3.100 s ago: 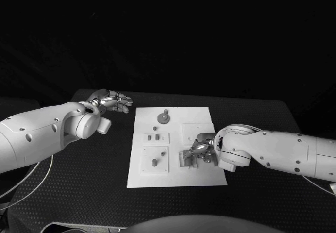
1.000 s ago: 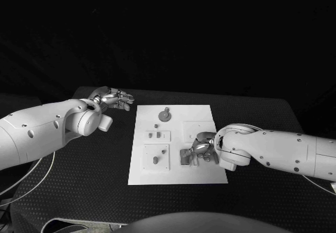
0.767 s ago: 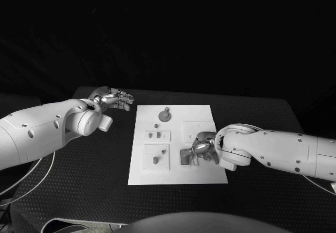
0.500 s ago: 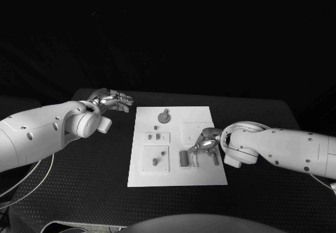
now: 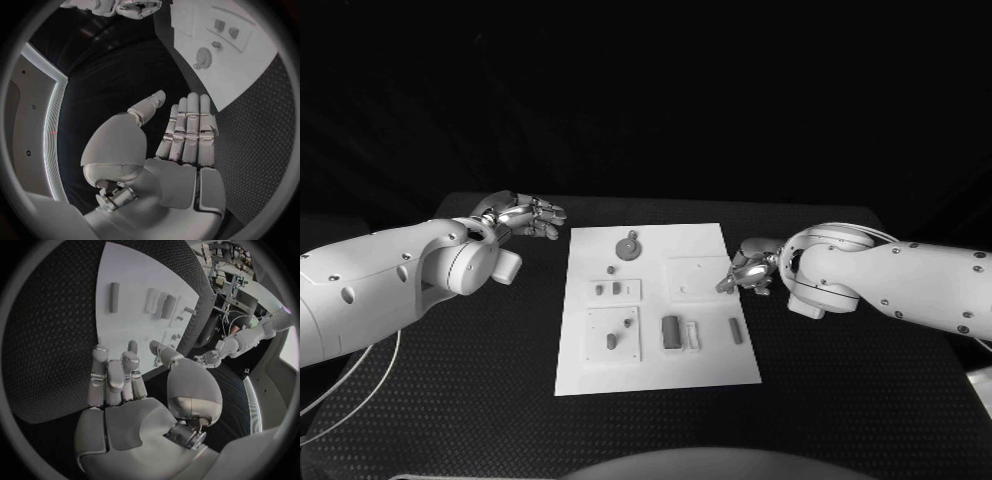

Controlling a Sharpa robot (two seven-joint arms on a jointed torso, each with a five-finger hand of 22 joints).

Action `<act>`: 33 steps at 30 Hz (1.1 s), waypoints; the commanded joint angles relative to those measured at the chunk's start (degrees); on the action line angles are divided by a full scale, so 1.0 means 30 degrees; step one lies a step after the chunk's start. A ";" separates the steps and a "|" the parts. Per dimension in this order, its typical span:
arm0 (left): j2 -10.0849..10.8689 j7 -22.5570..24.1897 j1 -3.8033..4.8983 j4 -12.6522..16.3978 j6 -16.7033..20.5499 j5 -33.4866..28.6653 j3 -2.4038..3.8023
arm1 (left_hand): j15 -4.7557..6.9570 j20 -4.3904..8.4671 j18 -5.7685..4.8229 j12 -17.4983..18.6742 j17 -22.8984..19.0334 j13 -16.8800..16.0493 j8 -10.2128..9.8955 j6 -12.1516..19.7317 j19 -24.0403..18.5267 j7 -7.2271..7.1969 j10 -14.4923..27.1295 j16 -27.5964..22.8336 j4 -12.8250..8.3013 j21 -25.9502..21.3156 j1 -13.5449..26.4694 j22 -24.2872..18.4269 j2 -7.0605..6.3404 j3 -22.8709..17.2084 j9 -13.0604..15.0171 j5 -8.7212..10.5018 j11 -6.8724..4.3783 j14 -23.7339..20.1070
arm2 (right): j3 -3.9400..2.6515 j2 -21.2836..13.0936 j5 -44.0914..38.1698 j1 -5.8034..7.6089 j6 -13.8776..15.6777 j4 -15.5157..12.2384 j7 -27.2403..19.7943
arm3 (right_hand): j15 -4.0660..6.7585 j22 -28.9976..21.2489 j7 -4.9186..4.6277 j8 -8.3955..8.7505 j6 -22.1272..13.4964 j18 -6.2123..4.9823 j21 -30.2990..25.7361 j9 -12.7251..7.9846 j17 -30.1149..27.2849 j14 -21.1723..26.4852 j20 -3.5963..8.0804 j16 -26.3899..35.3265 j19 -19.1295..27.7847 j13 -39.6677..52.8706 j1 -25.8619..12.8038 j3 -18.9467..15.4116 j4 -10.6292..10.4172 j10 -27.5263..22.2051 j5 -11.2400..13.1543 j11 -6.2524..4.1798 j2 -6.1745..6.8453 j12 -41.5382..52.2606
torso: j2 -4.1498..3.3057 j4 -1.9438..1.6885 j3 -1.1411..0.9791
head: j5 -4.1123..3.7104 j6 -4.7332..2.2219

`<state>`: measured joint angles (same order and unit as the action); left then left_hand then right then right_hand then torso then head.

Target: Assemble the parts on the task board

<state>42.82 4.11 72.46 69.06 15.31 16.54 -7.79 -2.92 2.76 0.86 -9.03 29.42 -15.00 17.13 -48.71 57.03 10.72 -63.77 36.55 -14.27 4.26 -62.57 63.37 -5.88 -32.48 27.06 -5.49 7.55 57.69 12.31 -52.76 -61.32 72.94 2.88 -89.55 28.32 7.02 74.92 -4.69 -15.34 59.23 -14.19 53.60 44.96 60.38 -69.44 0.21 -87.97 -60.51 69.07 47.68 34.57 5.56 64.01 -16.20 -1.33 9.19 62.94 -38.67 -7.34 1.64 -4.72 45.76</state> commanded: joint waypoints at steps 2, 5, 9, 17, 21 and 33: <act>-0.0012 0.0160 0.0024 0.0022 -0.0274 -0.0087 0.0010 | -0.0041 -0.0039 -0.0067 -0.0074 0.0036 0.0017 0.0132 0.0045 -0.0068 -0.0039 0.0073 -0.0102 0.0139 -0.0098 0.0199 -0.0029 -0.0065 0.0028 -0.0019 0.0031 -0.0069 0.0124 | 0.0094 -0.0224 -0.1560 -0.0235 -0.1185 -0.0161 0.0836 | 0.0008 0.0348 0.0006 -0.0113 0.0172 -0.0271 0.0084 0.0056 0.0103 -0.0165 0.0050 -0.0097 -0.0156 -0.0032 -0.0099 -0.0017 0.0265 0.0066 -0.0071 -0.0074 -0.0297 0.0090 | -0.0014 -0.0024 0.0007 | -0.0119 0.0067; 0.0001 0.0147 0.0024 0.0029 -0.0288 -0.0087 0.0010 | -0.0041 -0.0039 -0.0067 -0.0076 0.0040 0.0017 0.0134 0.0044 -0.0069 -0.0040 0.0071 -0.0106 0.0141 -0.0098 0.0200 -0.0029 -0.0064 0.0028 -0.0019 0.0032 -0.0070 0.0124 | 0.0127 -0.0268 -0.1901 -0.0449 -0.1357 -0.0161 0.0909 | 0.0010 0.0346 0.0015 -0.0119 0.0199 -0.0271 0.0085 0.0074 0.0131 -0.0191 0.0050 -0.0107 -0.0161 -0.0038 -0.0152 -0.0027 0.0321 0.0078 -0.0072 -0.0082 -0.0320 0.0099 | -0.0013 -0.0015 0.0014 | -0.0145 0.0069; -0.0002 0.0152 0.0024 0.0040 -0.0299 -0.0087 0.0010 | -0.0041 -0.0039 -0.0067 -0.0081 0.0050 0.0016 0.0138 0.0041 -0.0070 -0.0042 0.0067 -0.0114 0.0143 -0.0098 0.0202 -0.0029 -0.0063 0.0031 -0.0020 0.0032 -0.0073 0.0124 | 0.0213 -0.0246 -0.2518 -0.0759 -0.1725 -0.0022 0.0986 | 0.0008 0.0345 0.0022 -0.0117 0.0218 -0.0271 0.0086 0.0088 0.0135 -0.0199 0.0046 -0.0113 -0.0162 -0.0045 -0.0249 -0.0048 0.0341 0.0087 -0.0072 -0.0087 -0.0308 0.0103 | -0.0011 -0.0033 0.0016 | -0.0144 0.0137; 0.0084 0.0127 0.0024 0.0034 -0.0305 -0.0087 0.0003 | -0.0042 -0.0039 -0.0067 -0.0086 0.0064 0.0015 0.0143 0.0040 -0.0072 -0.0043 0.0064 -0.0125 0.0146 -0.0097 0.0207 -0.0029 -0.0065 0.0035 -0.0023 0.0034 -0.0075 0.0125 | 0.0285 -0.0312 -0.3197 -0.1162 -0.2199 0.0064 0.1027 | 0.0003 0.0336 0.0040 -0.0105 0.0282 -0.0271 0.0076 0.0123 0.0139 -0.0216 0.0040 -0.0123 -0.0165 -0.0067 -0.0541 -0.0028 0.0301 0.0110 -0.0083 -0.0105 -0.0225 0.0116 | -0.0007 -0.0048 0.0033 | -0.0184 0.0226; 0.0089 0.0114 0.0024 0.0049 -0.0330 -0.0087 0.0001 | -0.0042 -0.0040 -0.0066 -0.0088 0.0071 0.0015 0.0145 0.0041 -0.0073 -0.0043 0.0063 -0.0131 0.0148 -0.0097 0.0210 -0.0028 -0.0066 0.0038 -0.0025 0.0034 -0.0076 0.0125 | 0.0327 -0.0288 -0.3206 -0.1327 -0.2415 0.0077 0.1034 | 0.0004 0.0333 0.0052 -0.0098 0.0322 -0.0271 0.0072 0.0141 0.0135 -0.0218 0.0042 -0.0127 -0.0171 -0.0076 -0.0685 0.0026 0.0224 0.0119 -0.0088 -0.0115 -0.0163 0.0124 | -0.0012 -0.0042 0.0032 | -0.0194 0.0252; 0.0151 0.0048 0.0022 0.0056 -0.0363 -0.0087 -0.0012 | -0.0042 -0.0039 -0.0065 -0.0092 0.0089 0.0015 0.0149 0.0041 -0.0076 -0.0045 0.0065 -0.0145 0.0152 -0.0098 0.0210 -0.0028 -0.0063 0.0039 -0.0029 0.0032 -0.0077 0.0126 | 0.0378 0.0377 -0.2923 -0.2436 -0.2346 0.0329 0.1001 | 0.0001 0.0320 0.0023 0.0138 0.0292 -0.0271 0.0021 0.0205 -0.0182 0.0009 0.0074 -0.0100 -0.0190 -0.0205 -0.1289 0.0779 -0.1095 0.0101 -0.0069 -0.0091 0.0985 0.0079 | -0.0013 -0.0031 0.0010 | -0.0188 0.0311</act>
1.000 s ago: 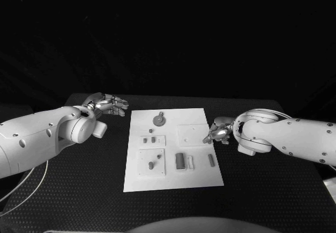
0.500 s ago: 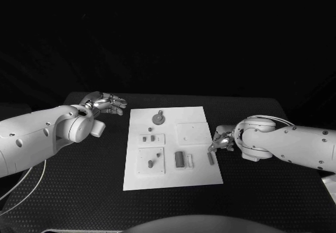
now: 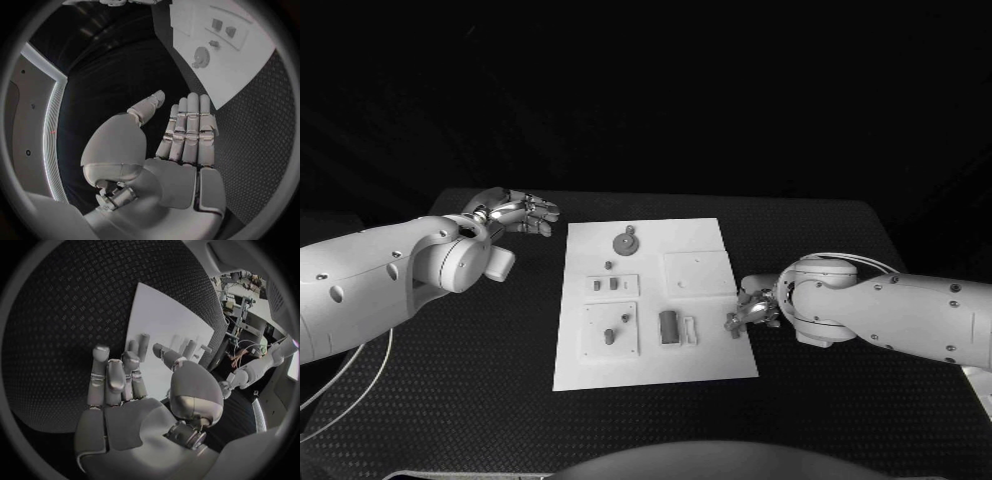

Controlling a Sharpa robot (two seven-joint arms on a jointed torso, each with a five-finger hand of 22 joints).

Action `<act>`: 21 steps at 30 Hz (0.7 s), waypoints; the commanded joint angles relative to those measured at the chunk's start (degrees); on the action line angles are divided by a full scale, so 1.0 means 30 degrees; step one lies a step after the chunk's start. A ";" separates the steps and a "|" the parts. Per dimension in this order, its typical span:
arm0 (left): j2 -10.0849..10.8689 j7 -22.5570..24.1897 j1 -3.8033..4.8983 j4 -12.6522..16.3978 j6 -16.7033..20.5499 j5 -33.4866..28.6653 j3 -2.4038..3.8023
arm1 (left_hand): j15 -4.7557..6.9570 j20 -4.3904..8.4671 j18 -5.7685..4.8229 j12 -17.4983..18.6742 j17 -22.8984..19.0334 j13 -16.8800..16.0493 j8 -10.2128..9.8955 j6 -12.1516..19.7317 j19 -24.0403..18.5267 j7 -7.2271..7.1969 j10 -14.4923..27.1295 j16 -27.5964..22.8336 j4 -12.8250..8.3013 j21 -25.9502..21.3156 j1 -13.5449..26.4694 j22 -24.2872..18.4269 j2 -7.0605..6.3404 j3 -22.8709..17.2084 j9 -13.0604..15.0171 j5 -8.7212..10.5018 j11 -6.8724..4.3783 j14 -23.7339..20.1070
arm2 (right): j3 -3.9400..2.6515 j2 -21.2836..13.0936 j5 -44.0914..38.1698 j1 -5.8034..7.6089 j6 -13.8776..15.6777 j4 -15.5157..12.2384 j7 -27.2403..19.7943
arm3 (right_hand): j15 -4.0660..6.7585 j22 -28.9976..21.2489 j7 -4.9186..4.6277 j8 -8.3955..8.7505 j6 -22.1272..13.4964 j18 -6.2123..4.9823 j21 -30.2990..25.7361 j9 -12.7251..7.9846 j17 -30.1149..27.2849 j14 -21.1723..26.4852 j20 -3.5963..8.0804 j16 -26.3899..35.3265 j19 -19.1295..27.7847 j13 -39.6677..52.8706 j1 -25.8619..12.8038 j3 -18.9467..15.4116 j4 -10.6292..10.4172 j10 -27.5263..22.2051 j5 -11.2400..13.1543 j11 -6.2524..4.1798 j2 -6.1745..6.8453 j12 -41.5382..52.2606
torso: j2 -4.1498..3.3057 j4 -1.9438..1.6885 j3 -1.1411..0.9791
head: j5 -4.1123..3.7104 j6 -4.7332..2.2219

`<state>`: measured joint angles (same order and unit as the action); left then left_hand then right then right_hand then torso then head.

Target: Assemble the parts on the task board

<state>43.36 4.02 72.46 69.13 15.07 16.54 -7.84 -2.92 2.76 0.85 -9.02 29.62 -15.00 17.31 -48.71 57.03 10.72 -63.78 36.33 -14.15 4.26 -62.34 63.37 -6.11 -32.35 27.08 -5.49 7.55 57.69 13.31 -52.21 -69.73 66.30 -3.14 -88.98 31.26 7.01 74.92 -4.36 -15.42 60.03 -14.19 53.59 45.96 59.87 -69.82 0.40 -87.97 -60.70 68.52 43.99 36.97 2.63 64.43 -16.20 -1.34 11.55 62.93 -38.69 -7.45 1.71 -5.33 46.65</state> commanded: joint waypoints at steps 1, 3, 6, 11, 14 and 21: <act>-0.0042 0.0088 0.0023 0.0031 -0.0293 -0.0087 0.0004 | -0.0042 -0.0039 -0.0063 -0.0093 0.0023 0.0016 0.0090 0.0042 -0.0076 -0.0046 0.0065 -0.0073 0.0110 -0.0098 0.0133 -0.0028 0.0016 -0.0005 -0.0033 0.0031 -0.0078 0.0126 | 0.0045 0.0259 -0.0122 -0.0306 -0.0323 0.0202 0.0018 | 0.0006 0.0321 -0.0089 0.0169 0.0023 -0.0271 0.0024 -0.0127 -0.0016 0.0136 0.0012 -0.0103 -0.0128 -0.0026 -0.0057 -0.0005 -0.0151 -0.0038 -0.0069 -0.0086 0.0215 0.0081 | 0.0001 0.0004 -0.0008 | -0.0010 0.0014; -0.0058 0.0097 0.0023 0.0034 -0.0308 -0.0087 0.0002 | -0.0042 -0.0040 -0.0063 -0.0093 0.0027 0.0016 0.0091 0.0042 -0.0077 -0.0045 0.0066 -0.0077 0.0111 -0.0098 0.0134 -0.0028 0.0018 -0.0005 -0.0034 0.0031 -0.0077 0.0126 | 0.0043 0.0351 -0.0134 -0.0427 -0.0379 0.0280 0.0018 | 0.0007 0.0322 -0.0089 0.0173 0.0024 -0.0272 0.0025 -0.0125 -0.0017 0.0137 0.0015 -0.0104 -0.0129 -0.0028 -0.0039 0.0018 -0.0173 -0.0038 -0.0069 -0.0086 0.0209 0.0081 | 0.0007 -0.0009 0.0002 | -0.0026 0.0001; -0.0027 0.0071 0.0023 0.0025 -0.0326 -0.0087 -0.0003 | -0.0043 -0.0041 -0.0064 -0.0093 0.0033 0.0017 0.0092 0.0044 -0.0079 -0.0045 0.0069 -0.0082 0.0114 -0.0099 0.0137 -0.0028 0.0021 -0.0004 -0.0035 0.0031 -0.0076 0.0126 | 0.0050 0.0512 -0.0180 -0.0479 -0.0411 0.0419 0.0038 | 0.0008 0.0330 -0.0091 0.0193 0.0015 -0.0272 0.0035 -0.0114 -0.0024 0.0141 0.0029 -0.0112 -0.0128 -0.0033 0.0079 0.0072 -0.0170 -0.0038 -0.0059 -0.0085 0.0097 0.0089 | 0.0001 -0.0009 -0.0003 | -0.0006 0.0065; -0.0071 0.0084 0.0023 0.0016 -0.0334 -0.0087 -0.0003 | -0.0044 -0.0042 -0.0064 -0.0093 0.0039 0.0017 0.0093 0.0045 -0.0081 -0.0044 0.0072 -0.0088 0.0116 -0.0100 0.0139 -0.0029 0.0022 -0.0003 -0.0037 0.0031 -0.0076 0.0124 | 0.0076 0.0950 -0.0312 -0.0797 -0.0346 0.0661 0.0058 | -0.0020 0.0376 -0.0128 0.0318 -0.0006 -0.0272 0.0127 -0.0028 -0.0083 0.0230 -0.0001 -0.0155 0.0054 -0.0052 0.0829 -0.0510 0.1729 -0.0108 -0.0042 -0.0062 -0.1633 0.0140 | 0.0001 -0.0009 0.0003 | -0.0020 0.0049; -0.0091 0.0084 0.0023 0.0018 -0.0348 -0.0087 -0.0005 | -0.0045 -0.0043 -0.0065 -0.0093 0.0042 0.0018 0.0093 0.0046 -0.0082 -0.0044 0.0073 -0.0092 0.0119 -0.0100 0.0141 -0.0029 0.0025 -0.0002 -0.0038 0.0032 -0.0075 0.0124 | 0.0080 0.1147 -0.0376 -0.1048 -0.0343 0.0734 0.0060 | -0.0047 0.0357 -0.0171 0.0458 -0.0052 -0.0272 0.0143 -0.0072 -0.0145 0.0273 -0.0048 -0.0149 0.0081 -0.0096 0.1176 -0.0487 0.2961 -0.0110 -0.0073 -0.0031 -0.2541 0.0142 | 0.0007 -0.0026 0.0000 | 0.0025 0.0078; -0.0009 0.0066 0.0023 0.0007 -0.0326 -0.0087 -0.0009 | -0.0046 -0.0043 -0.0065 -0.0093 0.0050 0.0019 0.0094 0.0048 -0.0085 -0.0044 0.0076 -0.0099 0.0122 -0.0100 0.0143 -0.0029 0.0028 -0.0002 -0.0040 0.0031 -0.0074 0.0123 | 0.0081 0.1402 -0.0614 -0.1304 -0.0081 0.0744 0.0015 | -0.0112 0.0326 -0.0231 0.0730 -0.0140 -0.0272 0.0137 -0.0291 -0.0311 0.0354 -0.0131 -0.0127 0.0068 -0.0188 0.2320 -0.0037 0.4627 -0.0099 -0.0098 0.0051 -0.3712 0.0131 | 0.0005 -0.0014 0.0004 | 0.0109 0.0155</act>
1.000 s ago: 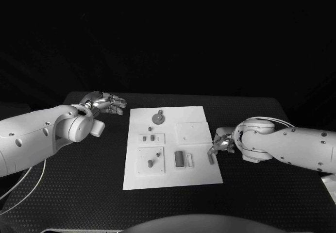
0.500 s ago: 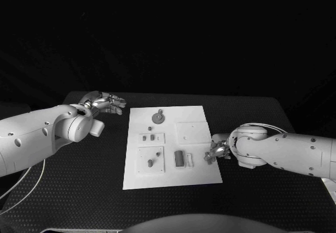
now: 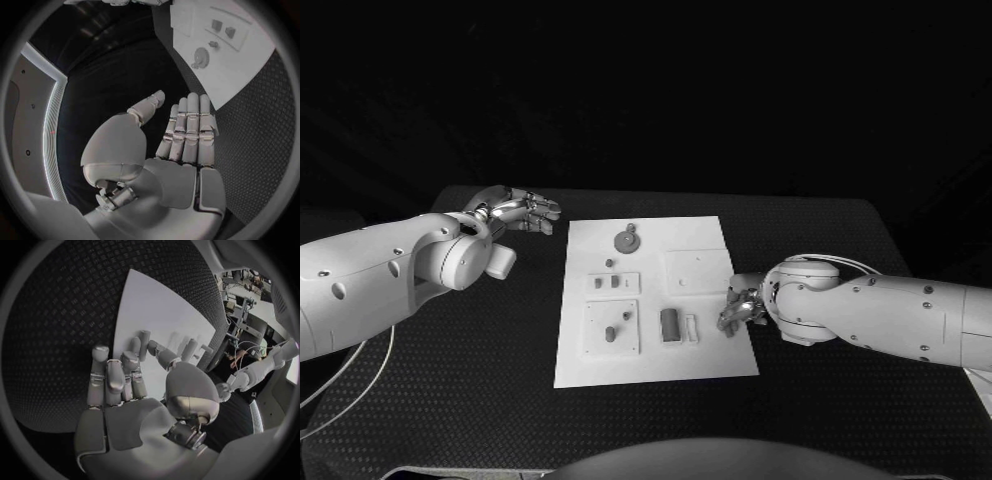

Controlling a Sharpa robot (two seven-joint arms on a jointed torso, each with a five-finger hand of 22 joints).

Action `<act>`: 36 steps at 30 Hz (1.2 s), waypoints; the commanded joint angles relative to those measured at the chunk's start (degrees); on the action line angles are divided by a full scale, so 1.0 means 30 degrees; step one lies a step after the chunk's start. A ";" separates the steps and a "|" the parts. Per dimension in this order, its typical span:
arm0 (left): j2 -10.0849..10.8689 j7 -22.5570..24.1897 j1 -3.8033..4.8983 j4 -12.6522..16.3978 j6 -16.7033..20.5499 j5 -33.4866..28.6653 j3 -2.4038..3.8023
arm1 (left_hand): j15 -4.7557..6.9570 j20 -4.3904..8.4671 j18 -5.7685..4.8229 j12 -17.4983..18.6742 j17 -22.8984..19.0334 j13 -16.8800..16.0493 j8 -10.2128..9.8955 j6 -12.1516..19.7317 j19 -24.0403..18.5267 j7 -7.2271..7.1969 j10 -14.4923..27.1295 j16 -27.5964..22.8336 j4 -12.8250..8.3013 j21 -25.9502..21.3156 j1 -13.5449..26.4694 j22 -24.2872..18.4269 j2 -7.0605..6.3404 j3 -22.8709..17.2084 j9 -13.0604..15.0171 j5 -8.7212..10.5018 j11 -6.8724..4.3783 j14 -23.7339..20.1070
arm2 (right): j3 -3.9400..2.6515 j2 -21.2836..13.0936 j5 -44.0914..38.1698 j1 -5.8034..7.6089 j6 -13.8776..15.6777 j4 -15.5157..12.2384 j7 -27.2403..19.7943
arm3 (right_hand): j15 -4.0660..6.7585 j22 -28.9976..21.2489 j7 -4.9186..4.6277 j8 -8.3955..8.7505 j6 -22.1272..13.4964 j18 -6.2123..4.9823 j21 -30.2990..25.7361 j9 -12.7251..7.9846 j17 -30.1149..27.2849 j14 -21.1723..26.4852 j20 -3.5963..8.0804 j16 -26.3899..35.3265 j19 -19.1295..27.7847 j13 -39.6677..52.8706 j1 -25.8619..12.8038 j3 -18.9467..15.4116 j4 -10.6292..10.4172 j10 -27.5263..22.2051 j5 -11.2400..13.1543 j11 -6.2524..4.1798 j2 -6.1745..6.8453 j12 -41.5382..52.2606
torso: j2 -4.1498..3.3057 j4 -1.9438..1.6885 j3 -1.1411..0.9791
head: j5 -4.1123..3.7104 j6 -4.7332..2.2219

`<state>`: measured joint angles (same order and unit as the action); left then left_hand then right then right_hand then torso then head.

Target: Assemble the parts on the task board

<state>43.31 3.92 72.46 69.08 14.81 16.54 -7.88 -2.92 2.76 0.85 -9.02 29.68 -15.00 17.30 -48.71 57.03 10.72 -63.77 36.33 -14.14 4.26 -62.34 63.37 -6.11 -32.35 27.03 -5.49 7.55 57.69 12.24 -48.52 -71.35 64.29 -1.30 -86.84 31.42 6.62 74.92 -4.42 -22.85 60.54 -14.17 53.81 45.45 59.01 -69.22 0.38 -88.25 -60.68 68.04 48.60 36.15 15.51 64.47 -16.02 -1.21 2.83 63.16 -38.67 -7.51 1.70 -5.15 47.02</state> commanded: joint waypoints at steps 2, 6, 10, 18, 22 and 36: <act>-0.0006 0.0100 0.0024 0.0024 -0.0238 -0.0087 0.0005 | -0.0046 -0.0043 -0.0065 -0.0094 0.0034 0.0019 0.0096 0.0048 -0.0085 -0.0044 0.0077 -0.0102 0.0122 -0.0100 0.0144 -0.0029 0.0028 -0.0002 -0.0026 0.0031 -0.0074 0.0122 | 0.0437 0.0208 -0.0088 -0.0631 -0.0642 -0.0021 -0.0055 | 0.0007 0.0328 -0.0235 0.3260 -0.0366 -0.0276 0.0059 -0.0153 -0.0099 0.0206 -0.0137 -0.0023 0.0068 -0.0039 0.0928 0.0271 0.0367 -0.0126 -0.0153 0.0028 -0.0853 0.0048 | -0.0003 0.0012 0.0010 | 0.0048 0.0034; -0.0048 0.0107 0.0024 0.0030 -0.0264 -0.0087 0.0005 | -0.0047 -0.0044 -0.0066 -0.0095 0.0041 0.0020 0.0097 0.0050 -0.0087 -0.0043 0.0078 -0.0107 0.0125 -0.0101 0.0147 -0.0029 0.0028 0.0000 -0.0027 0.0031 -0.0073 0.0122 | 0.0435 0.0274 -0.0071 -0.0631 -0.0623 -0.0127 -0.0119 | -0.0039 0.0329 -0.0322 0.3441 -0.0572 -0.0276 0.0054 -0.0286 -0.0120 0.0220 -0.0178 -0.0020 0.0078 -0.0057 0.0974 0.0233 0.0346 -0.0138 -0.0144 0.0106 -0.0902 0.0049 | -0.0001 0.0007 0.0021 | 0.0035 0.0053; -0.0043 0.0098 0.0024 0.0019 -0.0232 -0.0087 0.0003 | -0.0047 -0.0044 -0.0066 -0.0095 0.0047 0.0020 0.0098 0.0052 -0.0088 -0.0042 0.0080 -0.0112 0.0127 -0.0101 0.0149 -0.0029 0.0028 0.0001 -0.0029 0.0031 -0.0073 0.0122 | 0.0435 0.0310 -0.0001 -0.0631 -0.0411 -0.0232 -0.0189 | -0.0089 0.0332 -0.0391 0.3588 -0.0714 -0.0276 0.0050 -0.0419 -0.0172 0.0257 -0.0201 -0.0016 0.0095 -0.0069 0.0976 0.0193 0.0349 -0.0145 -0.0144 0.0171 -0.0888 0.0057 | -0.0001 0.0008 0.0016 | 0.0039 0.0074; -0.0039 0.0111 0.0024 0.0019 -0.0218 -0.0087 0.0003 | -0.0048 -0.0045 -0.0065 -0.0096 0.0056 0.0021 0.0099 0.0055 -0.0091 -0.0041 0.0082 -0.0119 0.0128 -0.0101 0.0150 -0.0029 0.0025 0.0003 -0.0032 0.0032 -0.0072 0.0122 | 0.0422 0.0219 0.1996 -0.0624 0.0986 -0.0598 -0.0793 | -0.0133 0.0359 -0.0398 0.3645 -0.0603 -0.0276 0.0101 -0.0588 0.0002 0.0080 -0.0176 -0.0067 0.0089 -0.0092 0.1228 0.0228 0.0423 -0.0065 -0.0142 0.0180 -0.1459 0.0114 | 0.0004 0.0011 0.0022 | 0.0082 0.0086; -0.0034 0.0103 0.0024 0.0013 -0.0218 -0.0087 0.0002 | -0.0048 -0.0044 -0.0064 -0.0097 0.0062 0.0021 0.0100 0.0056 -0.0091 -0.0041 0.0082 -0.0124 0.0127 -0.0100 0.0147 -0.0029 0.0026 0.0002 -0.0033 0.0032 -0.0072 0.0123 | 0.0406 0.0047 0.2569 -0.0595 0.1558 -0.0893 -0.0987 | -0.0118 0.0382 -0.0360 0.3630 -0.0494 -0.0276 0.0161 -0.0646 0.0151 -0.0073 -0.0131 -0.0113 0.0080 -0.0103 0.1378 0.0206 0.0468 0.0007 -0.0145 0.0146 -0.1598 0.0158 | 0.0003 0.0006 0.0022 | 0.0101 0.0082; -0.0039 0.0096 0.0024 0.0010 -0.0231 -0.0087 -0.0004 | -0.0048 -0.0044 -0.0063 -0.0102 0.0086 0.0022 0.0107 0.0056 -0.0094 -0.0042 0.0084 -0.0141 0.0124 -0.0100 0.0140 -0.0028 0.0019 0.0003 -0.0038 0.0030 -0.0073 0.0126 | 0.0038 -0.0278 0.4640 -0.0230 0.3574 -0.1724 -0.1502 | -0.0056 0.0380 -0.0274 0.3556 -0.0237 -0.0276 0.0272 -0.0715 0.0313 -0.0307 -0.0053 -0.0160 0.0001 -0.0140 0.1569 0.0113 0.0466 0.0187 -0.0148 0.0063 -0.1581 0.0223 | 0.0000 -0.0007 0.0003 | 0.0178 0.0128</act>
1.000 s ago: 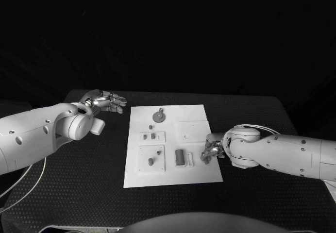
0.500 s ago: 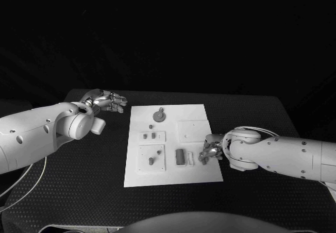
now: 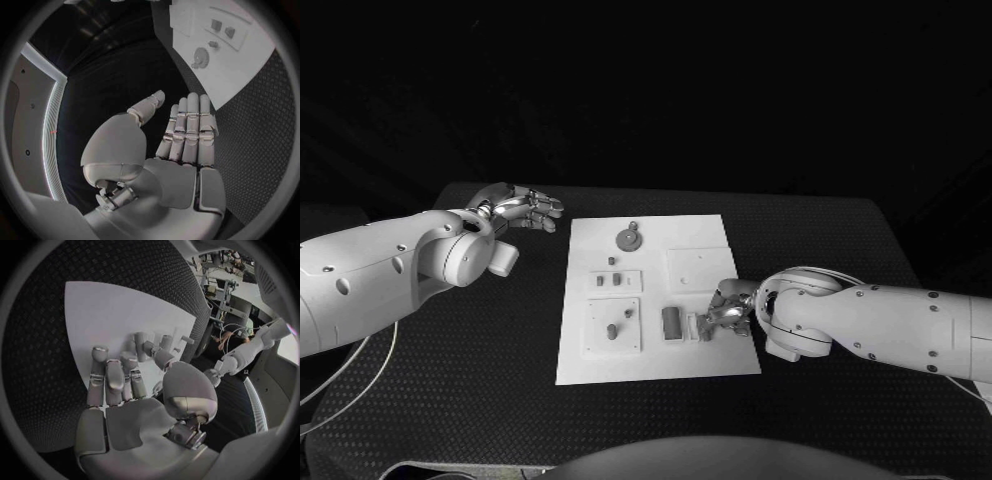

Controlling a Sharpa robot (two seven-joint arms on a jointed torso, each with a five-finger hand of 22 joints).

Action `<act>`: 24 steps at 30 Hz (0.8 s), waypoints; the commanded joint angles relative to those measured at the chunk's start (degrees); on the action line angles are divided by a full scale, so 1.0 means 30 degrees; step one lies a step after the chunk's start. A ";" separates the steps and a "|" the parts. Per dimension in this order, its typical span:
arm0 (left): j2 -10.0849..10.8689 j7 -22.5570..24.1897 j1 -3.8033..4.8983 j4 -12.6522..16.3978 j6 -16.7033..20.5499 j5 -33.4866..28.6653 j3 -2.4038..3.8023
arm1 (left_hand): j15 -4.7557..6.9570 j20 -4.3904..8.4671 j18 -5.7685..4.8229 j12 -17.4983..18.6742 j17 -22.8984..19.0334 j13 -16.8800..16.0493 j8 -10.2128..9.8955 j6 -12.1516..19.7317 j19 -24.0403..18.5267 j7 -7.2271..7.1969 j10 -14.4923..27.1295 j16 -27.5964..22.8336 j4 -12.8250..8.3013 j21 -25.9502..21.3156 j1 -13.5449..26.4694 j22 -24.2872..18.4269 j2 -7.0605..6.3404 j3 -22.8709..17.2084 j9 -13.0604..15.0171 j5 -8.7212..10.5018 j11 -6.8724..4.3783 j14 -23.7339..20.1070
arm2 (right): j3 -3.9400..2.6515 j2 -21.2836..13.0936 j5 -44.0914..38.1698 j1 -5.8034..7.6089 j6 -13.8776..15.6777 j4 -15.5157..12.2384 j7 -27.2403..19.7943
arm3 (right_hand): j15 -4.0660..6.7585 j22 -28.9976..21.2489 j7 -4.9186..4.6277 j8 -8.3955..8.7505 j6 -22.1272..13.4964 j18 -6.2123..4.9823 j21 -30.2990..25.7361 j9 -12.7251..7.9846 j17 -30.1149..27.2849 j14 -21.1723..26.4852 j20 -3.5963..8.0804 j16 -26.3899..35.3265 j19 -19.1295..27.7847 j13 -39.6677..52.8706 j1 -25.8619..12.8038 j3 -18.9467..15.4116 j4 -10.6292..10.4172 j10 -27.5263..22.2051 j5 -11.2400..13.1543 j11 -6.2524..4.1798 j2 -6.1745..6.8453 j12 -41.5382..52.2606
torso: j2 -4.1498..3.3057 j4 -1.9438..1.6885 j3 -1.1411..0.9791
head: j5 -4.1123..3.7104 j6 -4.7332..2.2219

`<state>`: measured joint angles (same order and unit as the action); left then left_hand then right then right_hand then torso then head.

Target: Assemble the parts on the task board

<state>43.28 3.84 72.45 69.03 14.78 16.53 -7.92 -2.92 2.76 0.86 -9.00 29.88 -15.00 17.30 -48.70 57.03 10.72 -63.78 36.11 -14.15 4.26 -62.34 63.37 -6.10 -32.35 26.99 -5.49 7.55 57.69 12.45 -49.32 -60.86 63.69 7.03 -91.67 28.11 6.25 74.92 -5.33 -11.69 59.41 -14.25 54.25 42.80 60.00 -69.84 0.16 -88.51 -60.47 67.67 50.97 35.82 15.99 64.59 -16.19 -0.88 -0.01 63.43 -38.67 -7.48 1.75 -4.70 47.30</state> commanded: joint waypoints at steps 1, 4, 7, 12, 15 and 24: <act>-0.0020 0.0123 0.0024 0.0016 -0.0195 -0.0084 0.0009 | -0.0048 -0.0044 -0.0064 -0.0109 0.0021 0.0022 0.0108 0.0056 -0.0094 -0.0042 0.0084 -0.0068 0.0124 -0.0100 0.0140 -0.0028 0.0018 0.0003 -0.0024 0.0031 -0.0073 0.0127 | -0.0059 -0.0040 0.1247 -0.0024 0.0856 -0.0142 -0.0411 | 0.0067 0.0380 0.0032 -0.0165 0.0143 -0.0249 0.0126 0.0166 -0.0036 -0.0090 0.0024 -0.0073 -0.0072 -0.0018 0.0780 0.0222 0.0303 0.0150 -0.0094 -0.0050 -0.0633 0.0133 | -0.0001 -0.0009 -0.0012 | 0.0035 0.0040; -0.0010 0.0117 0.0024 0.0014 -0.0201 -0.0084 0.0007 | -0.0048 -0.0044 -0.0063 -0.0110 0.0026 0.0022 0.0109 0.0057 -0.0094 -0.0042 0.0085 -0.0072 0.0123 -0.0099 0.0139 -0.0027 0.0016 0.0003 -0.0025 0.0031 -0.0073 0.0127 | -0.0105 -0.0073 0.1324 0.0022 0.0959 -0.0171 -0.0433 | 0.0071 0.0378 0.0034 -0.0166 0.0149 -0.0249 0.0128 0.0162 -0.0036 -0.0095 0.0027 -0.0072 -0.0074 -0.0021 0.0784 0.0218 0.0302 0.0154 -0.0094 -0.0053 -0.0632 0.0133 | -0.0003 0.0009 -0.0006 | 0.0041 0.0034; -0.0034 0.0114 0.0024 0.0027 -0.0219 -0.0084 0.0007 | -0.0048 -0.0044 -0.0063 -0.0111 0.0031 0.0022 0.0110 0.0057 -0.0094 -0.0042 0.0085 -0.0075 0.0122 -0.0099 0.0138 -0.0027 0.0013 0.0004 -0.0026 0.0030 -0.0073 0.0128 | -0.0119 -0.0070 0.1483 0.0057 0.1045 -0.0272 -0.0466 | 0.0074 0.0377 0.0036 -0.0166 0.0154 -0.0249 0.0130 0.0159 -0.0023 -0.0109 0.0029 -0.0072 -0.0077 -0.0023 0.0787 0.0214 0.0303 0.0158 -0.0094 -0.0055 -0.0627 0.0132 | -0.0009 0.0010 0.0000 | 0.0027 0.0019; -0.0045 0.0099 0.0024 0.0029 -0.0212 -0.0084 0.0005 | -0.0048 -0.0045 -0.0063 -0.0112 0.0041 0.0023 0.0112 0.0058 -0.0096 -0.0042 0.0086 -0.0082 0.0122 -0.0099 0.0136 -0.0027 0.0014 0.0003 -0.0029 0.0030 -0.0073 0.0129 | -0.0127 0.0016 0.1721 0.0064 0.0739 -0.0296 -0.0420 | 0.0079 0.0374 0.0039 -0.0163 0.0158 -0.0249 0.0133 0.0150 -0.0054 -0.0096 0.0033 -0.0068 -0.0080 -0.0027 0.0792 0.0207 0.0301 0.0164 -0.0094 -0.0059 -0.0620 0.0131 | -0.0004 -0.0002 -0.0009 | 0.0036 0.0029; -0.0023 0.0084 0.0024 0.0040 -0.0216 -0.0084 0.0003 | -0.0048 -0.0045 -0.0063 -0.0113 0.0045 0.0023 0.0113 0.0059 -0.0096 -0.0041 0.0087 -0.0085 0.0122 -0.0099 0.0136 -0.0027 0.0011 0.0004 -0.0030 0.0029 -0.0073 0.0130 | -0.0127 0.0082 0.1861 0.0073 0.0505 -0.0250 -0.0366 | 0.0082 0.0372 0.0039 -0.0161 0.0157 -0.0249 0.0133 0.0146 -0.0098 -0.0070 0.0034 -0.0065 -0.0080 -0.0030 0.0791 0.0202 0.0300 0.0165 -0.0093 -0.0059 -0.0614 0.0129 | 0.0000 0.0002 0.0002 | 0.0039 0.0017; -0.0025 0.0071 0.0026 0.0060 -0.0239 -0.0084 -0.0001 | -0.0049 -0.0046 -0.0063 -0.0116 0.0062 0.0023 0.0117 0.0062 -0.0097 -0.0041 0.0089 -0.0097 0.0123 -0.0098 0.0136 -0.0027 0.0005 0.0006 -0.0034 0.0030 -0.0073 0.0133 | -0.0125 0.0293 0.1985 0.0073 0.0215 -0.0127 -0.0296 | 0.0087 0.0365 0.0038 -0.0150 0.0153 -0.0249 0.0128 0.0128 -0.0103 -0.0072 0.0034 -0.0056 -0.0071 -0.0038 0.0786 0.0188 0.0295 0.0166 -0.0095 -0.0059 -0.0610 0.0122 | -0.0004 0.0001 0.0005 | 0.0056 0.0033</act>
<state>43.30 3.73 72.45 69.07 14.76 16.53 -7.95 -2.92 2.76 0.86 -9.00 29.98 -15.00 17.30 -48.71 57.03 10.72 -63.77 36.11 -14.15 4.26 -62.34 63.37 -6.10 -32.35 26.94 -5.49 7.55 57.69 12.06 -48.55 -55.57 63.97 9.01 -92.13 27.49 6.20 74.92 -5.13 -12.02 59.61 -14.26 54.25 43.33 59.75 -70.05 0.18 -88.51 -60.50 67.62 50.98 35.74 16.07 64.73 -16.42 -1.04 -0.01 63.43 -38.68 -7.47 1.75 -4.57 47.35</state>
